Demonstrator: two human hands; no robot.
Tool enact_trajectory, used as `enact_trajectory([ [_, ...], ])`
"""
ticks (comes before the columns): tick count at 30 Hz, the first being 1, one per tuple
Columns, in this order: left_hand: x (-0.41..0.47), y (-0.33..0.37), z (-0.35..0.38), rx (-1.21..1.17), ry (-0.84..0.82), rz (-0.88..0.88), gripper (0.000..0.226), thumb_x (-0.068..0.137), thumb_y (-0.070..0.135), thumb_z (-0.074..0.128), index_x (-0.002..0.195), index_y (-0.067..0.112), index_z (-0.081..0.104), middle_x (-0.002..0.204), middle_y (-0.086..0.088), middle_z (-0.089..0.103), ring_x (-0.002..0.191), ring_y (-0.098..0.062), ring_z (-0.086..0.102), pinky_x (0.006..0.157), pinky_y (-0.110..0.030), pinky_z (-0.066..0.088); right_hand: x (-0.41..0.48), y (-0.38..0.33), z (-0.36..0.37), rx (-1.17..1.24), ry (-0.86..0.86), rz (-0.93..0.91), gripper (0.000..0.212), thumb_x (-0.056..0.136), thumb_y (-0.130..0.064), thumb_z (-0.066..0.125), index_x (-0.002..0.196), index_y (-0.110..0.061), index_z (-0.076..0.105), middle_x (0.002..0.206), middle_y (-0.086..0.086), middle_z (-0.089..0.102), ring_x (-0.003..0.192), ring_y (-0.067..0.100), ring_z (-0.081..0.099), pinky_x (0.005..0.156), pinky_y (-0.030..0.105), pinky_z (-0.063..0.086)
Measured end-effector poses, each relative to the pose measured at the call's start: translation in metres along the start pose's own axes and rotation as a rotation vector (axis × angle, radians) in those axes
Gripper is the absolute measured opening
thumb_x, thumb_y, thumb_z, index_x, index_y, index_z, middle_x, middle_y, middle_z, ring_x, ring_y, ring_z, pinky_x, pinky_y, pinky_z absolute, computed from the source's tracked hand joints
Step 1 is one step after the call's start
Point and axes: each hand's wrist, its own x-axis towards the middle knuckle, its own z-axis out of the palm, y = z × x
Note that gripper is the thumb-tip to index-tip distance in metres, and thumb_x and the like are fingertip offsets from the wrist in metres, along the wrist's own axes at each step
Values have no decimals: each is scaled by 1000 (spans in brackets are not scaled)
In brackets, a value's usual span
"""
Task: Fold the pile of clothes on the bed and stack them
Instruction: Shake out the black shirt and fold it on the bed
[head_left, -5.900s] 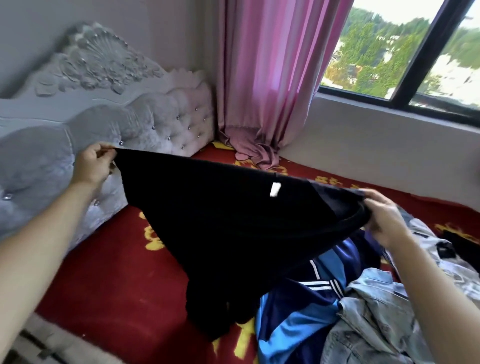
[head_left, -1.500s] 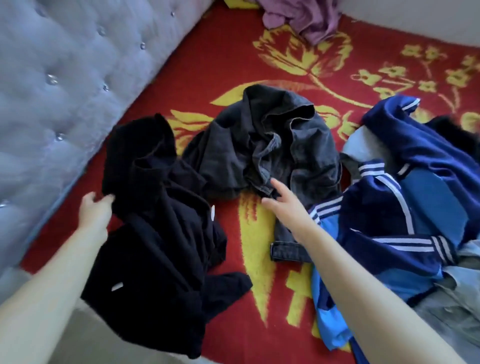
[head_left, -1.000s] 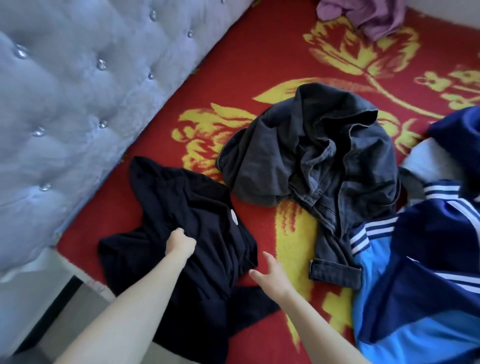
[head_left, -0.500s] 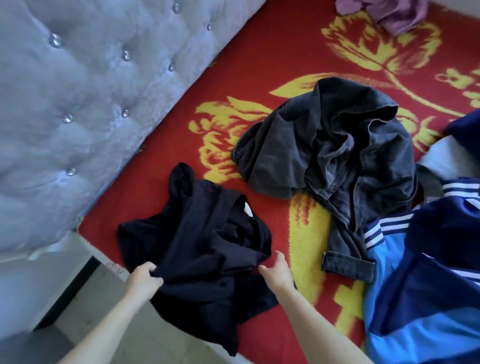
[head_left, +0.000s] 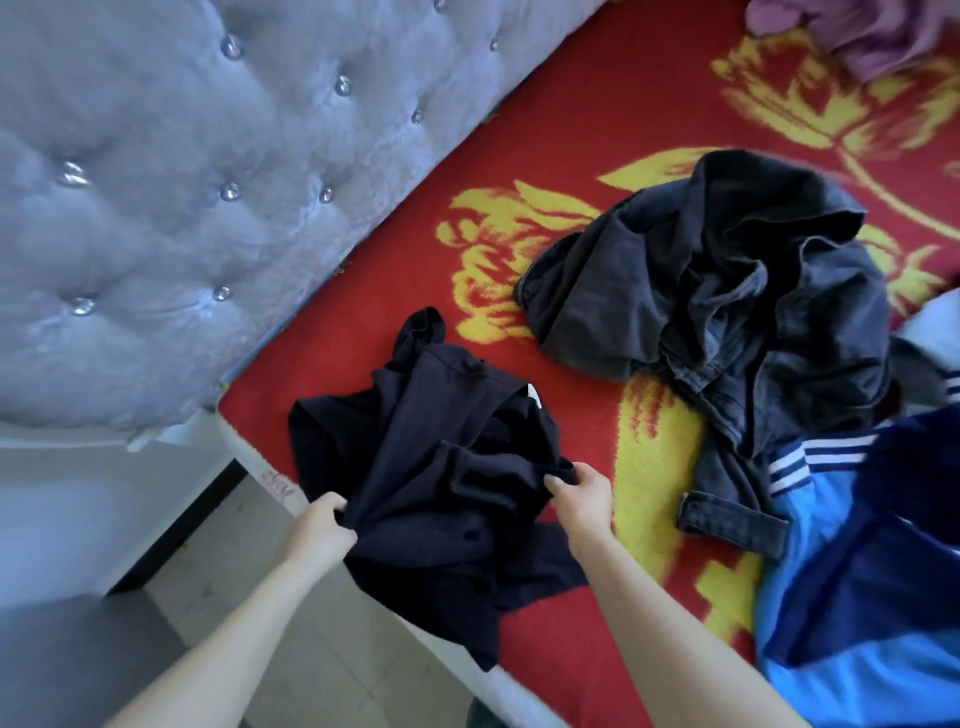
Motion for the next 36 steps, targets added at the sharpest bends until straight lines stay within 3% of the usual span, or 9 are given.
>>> enact_trajectory([
  [5, -32, 28, -11, 171, -56, 42, 42, 78, 8, 54, 118, 20, 49, 92, -3, 62, 84, -26, 61, 69, -29, 43, -47, -73, -102, -59, 24, -378, 28, 79, -6, 71, 62, -24, 59, 63, 5, 49, 57, 9, 41, 57, 25, 34],
  [9, -80, 81, -31, 286, -81, 186, 80, 82, 27, 59, 147, 20, 12, 122, -8, 54, 110, -28, 54, 89, -35, 45, -116, -152, -172, -17, -52, -649, 29, 79, 1, 69, 65, -23, 60, 71, -1, 50, 61, 1, 49, 66, 18, 40],
  [12, -136, 135, -55, 93, 27, 507, 91, 81, 34, 67, 149, 21, 7, 147, -11, 30, 135, -30, 28, 109, -38, 28, -179, -202, -204, -62, -159, -827, 27, 85, -1, 63, 75, -26, 62, 73, -12, 61, 67, 1, 56, 68, 17, 46],
  [15, -191, 189, -80, -248, -13, 805, 75, 88, 20, 61, 149, 23, 17, 152, -1, 22, 141, -21, 17, 112, -34, 19, -229, -237, -231, -126, -215, -954, 24, 89, -4, 58, 79, -26, 60, 66, -18, 62, 65, 0, 57, 66, 21, 48],
  [17, -231, 219, -97, -428, -146, 927, 66, 89, 11, 55, 145, 27, 24, 149, 4, 29, 138, -15, 25, 108, -29, 24, -266, -256, -257, -163, -251, -1040, 26, 88, -4, 59, 77, -28, 62, 65, -18, 62, 63, -2, 57, 63, 16, 46],
  [22, -312, 264, -110, -488, -478, 1193, 61, 85, 2, 52, 135, 31, 34, 136, 2, 49, 124, -14, 47, 107, -34, 37, -350, -291, -325, -296, -236, -1196, 31, 82, -3, 66, 69, -31, 69, 65, -13, 66, 64, 0, 60, 64, 16, 49],
  [29, -409, 309, -104, -556, -789, 1437, 67, 64, 26, 63, 128, 38, 43, 127, 4, 53, 114, -11, 52, 98, -29, 44, -410, -298, -408, -631, -86, -1127, 10, 86, -8, 63, 93, -8, 68, 87, 9, 70, 78, 11, 65, 75, 24, 52],
  [32, -449, 325, -98, -476, -823, 1565, 49, 77, 18, 62, 124, 28, 50, 119, 9, 59, 110, -9, 56, 91, -24, 47, -417, -294, -427, -900, 56, -1158, 15, 89, -14, 60, 85, -28, 63, 83, -12, 64, 73, -10, 58, 72, 6, 42],
  [36, -481, 346, -82, -437, -810, 1607, 26, 87, -4, 56, 101, 18, 54, 97, 8, 62, 83, 3, 62, 74, -13, 47, -424, -279, -446, -1048, 147, -1159, 11, 91, -15, 58, 89, -25, 60, 86, -12, 61, 76, -11, 54, 73, 6, 38],
])
